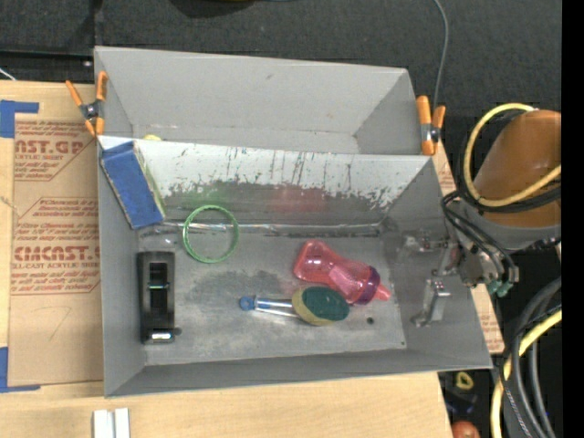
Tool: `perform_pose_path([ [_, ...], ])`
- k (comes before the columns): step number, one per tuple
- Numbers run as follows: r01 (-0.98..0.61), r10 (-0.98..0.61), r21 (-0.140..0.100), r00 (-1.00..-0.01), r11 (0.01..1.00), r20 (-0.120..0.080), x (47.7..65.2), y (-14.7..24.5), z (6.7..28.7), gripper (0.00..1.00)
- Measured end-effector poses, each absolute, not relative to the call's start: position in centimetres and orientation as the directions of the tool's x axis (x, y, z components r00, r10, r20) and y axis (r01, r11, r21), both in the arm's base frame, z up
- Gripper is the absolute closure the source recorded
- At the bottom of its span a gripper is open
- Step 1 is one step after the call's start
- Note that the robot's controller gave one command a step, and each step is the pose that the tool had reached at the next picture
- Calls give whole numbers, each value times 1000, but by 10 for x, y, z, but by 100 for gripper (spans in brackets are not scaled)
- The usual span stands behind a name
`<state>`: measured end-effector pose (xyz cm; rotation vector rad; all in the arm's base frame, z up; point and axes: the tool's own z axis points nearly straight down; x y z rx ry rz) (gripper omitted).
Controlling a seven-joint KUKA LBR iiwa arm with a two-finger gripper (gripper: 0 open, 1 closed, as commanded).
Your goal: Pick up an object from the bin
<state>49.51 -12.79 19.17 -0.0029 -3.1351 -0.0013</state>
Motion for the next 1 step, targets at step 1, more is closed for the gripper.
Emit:
perform_pose_path([
  [1, 0, 0, 0, -1000, 1000, -1, 497, -127, 196, 0],
])
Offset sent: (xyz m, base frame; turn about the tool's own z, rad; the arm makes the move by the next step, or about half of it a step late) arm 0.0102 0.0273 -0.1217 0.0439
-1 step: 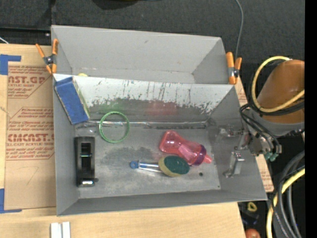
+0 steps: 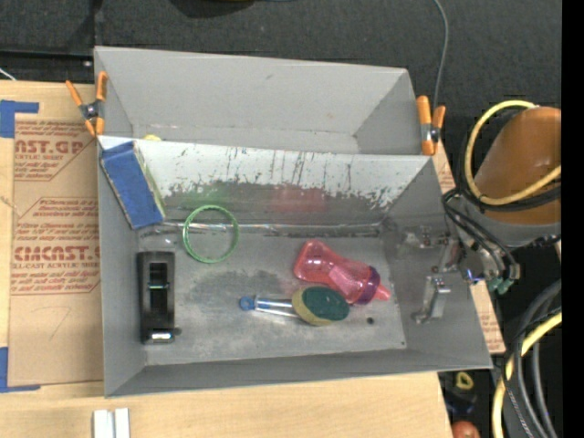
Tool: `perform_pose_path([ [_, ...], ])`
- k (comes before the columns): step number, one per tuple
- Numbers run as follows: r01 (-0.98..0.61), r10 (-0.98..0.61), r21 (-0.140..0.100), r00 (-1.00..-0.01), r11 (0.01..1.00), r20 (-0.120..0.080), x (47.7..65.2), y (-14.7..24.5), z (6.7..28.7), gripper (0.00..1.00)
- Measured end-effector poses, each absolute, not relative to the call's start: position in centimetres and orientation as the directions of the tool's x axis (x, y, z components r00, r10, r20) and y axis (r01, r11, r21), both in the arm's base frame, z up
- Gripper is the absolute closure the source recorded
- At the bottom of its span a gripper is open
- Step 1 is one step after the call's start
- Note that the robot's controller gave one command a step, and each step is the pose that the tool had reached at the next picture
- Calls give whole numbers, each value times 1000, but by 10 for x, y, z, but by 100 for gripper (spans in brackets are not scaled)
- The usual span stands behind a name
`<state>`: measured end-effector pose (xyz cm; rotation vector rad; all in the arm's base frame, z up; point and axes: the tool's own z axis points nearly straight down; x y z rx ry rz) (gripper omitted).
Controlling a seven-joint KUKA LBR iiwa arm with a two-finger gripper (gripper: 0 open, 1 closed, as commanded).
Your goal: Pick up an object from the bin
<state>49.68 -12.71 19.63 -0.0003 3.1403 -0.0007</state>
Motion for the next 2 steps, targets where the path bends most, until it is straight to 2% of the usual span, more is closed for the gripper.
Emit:
perform_pose_path([
  [1, 45, 45, 2, -999, 999, 5, 504, -99, 67, 0],
  [2, 165, 165, -1, -986, 986, -16, 505, -100, 114, 0],
])
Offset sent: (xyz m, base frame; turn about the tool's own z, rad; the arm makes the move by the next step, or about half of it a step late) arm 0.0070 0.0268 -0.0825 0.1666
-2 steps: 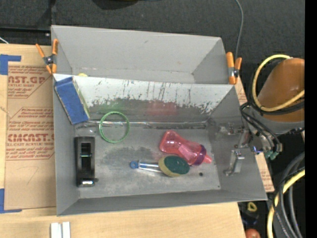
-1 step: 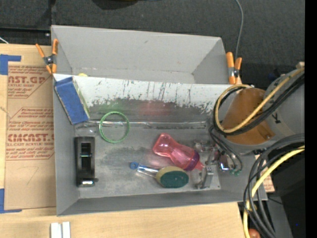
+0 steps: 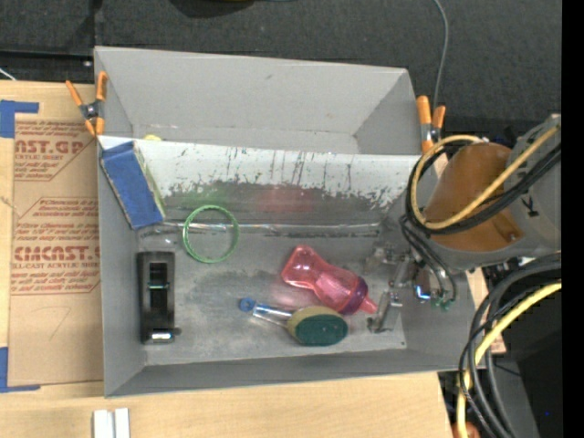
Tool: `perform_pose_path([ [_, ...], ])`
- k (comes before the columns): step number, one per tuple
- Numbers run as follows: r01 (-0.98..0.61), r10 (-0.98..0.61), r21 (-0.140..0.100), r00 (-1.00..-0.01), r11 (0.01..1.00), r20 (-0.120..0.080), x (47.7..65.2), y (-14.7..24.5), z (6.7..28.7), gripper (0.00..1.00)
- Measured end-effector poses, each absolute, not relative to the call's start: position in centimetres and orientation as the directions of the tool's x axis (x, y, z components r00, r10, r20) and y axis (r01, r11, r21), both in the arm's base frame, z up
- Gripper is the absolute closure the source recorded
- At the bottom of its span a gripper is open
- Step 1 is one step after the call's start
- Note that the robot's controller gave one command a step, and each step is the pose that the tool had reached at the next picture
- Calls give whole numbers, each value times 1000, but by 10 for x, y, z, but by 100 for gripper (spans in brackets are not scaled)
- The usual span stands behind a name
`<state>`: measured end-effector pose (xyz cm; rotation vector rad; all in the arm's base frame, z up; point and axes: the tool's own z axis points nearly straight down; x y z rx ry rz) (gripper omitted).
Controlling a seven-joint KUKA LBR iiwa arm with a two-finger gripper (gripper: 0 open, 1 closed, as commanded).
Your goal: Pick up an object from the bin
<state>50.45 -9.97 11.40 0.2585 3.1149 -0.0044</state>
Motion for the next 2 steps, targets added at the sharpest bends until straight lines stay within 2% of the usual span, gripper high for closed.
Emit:
perform_pose_path([
  [1, -210, -210, 2, -978, 978, 1, 503, -74, 99, 0],
  [2, 6, 6, -4, -1000, 1000, -20, 488, -54, 70, 0],
])
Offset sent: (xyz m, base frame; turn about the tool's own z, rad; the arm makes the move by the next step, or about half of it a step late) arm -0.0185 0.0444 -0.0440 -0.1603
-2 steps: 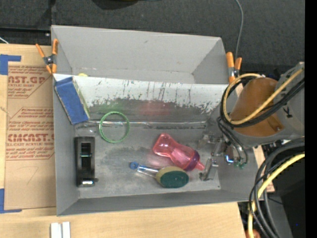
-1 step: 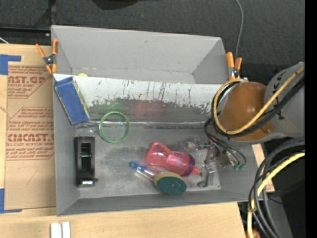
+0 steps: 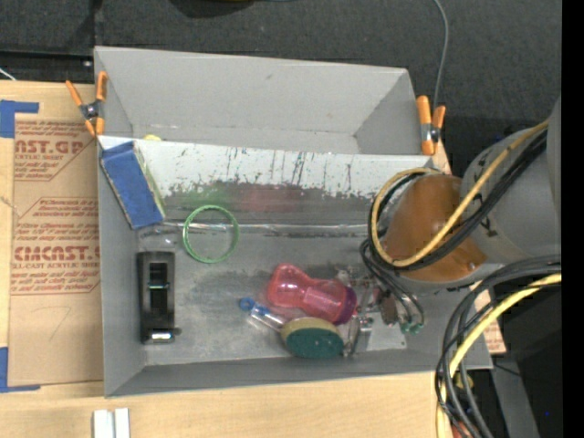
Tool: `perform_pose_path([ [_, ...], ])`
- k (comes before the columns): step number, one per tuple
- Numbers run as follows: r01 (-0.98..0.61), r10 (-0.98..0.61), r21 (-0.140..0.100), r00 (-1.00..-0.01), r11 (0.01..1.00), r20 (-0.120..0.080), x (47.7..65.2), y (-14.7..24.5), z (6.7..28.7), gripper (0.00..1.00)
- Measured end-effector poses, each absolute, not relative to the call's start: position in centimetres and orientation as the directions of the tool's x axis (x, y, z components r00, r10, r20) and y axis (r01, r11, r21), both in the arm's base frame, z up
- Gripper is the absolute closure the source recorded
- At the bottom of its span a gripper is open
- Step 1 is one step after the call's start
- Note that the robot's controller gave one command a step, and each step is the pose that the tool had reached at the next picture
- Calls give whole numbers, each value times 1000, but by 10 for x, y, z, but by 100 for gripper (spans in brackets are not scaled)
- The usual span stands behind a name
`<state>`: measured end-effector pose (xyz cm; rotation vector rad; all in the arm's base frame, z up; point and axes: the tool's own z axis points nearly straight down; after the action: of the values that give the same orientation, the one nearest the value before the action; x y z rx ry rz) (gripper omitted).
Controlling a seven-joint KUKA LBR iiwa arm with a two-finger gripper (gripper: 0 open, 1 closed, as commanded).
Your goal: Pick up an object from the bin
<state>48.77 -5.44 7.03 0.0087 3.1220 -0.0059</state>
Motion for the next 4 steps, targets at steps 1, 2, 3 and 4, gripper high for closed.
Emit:
perform_pose_path([
  [1, -170, -170, 1, -985, 985, -5, 514, -8, 70, 100],
  [2, -170, -170, 1, -985, 986, -5, 514, -8, 70, 100],
  [3, -170, -170, 3, -985, 985, 7, 511, -8, 90, 100],
  [4, -170, -170, 1, -985, 985, -3, 514, -8, 131, 100],
])
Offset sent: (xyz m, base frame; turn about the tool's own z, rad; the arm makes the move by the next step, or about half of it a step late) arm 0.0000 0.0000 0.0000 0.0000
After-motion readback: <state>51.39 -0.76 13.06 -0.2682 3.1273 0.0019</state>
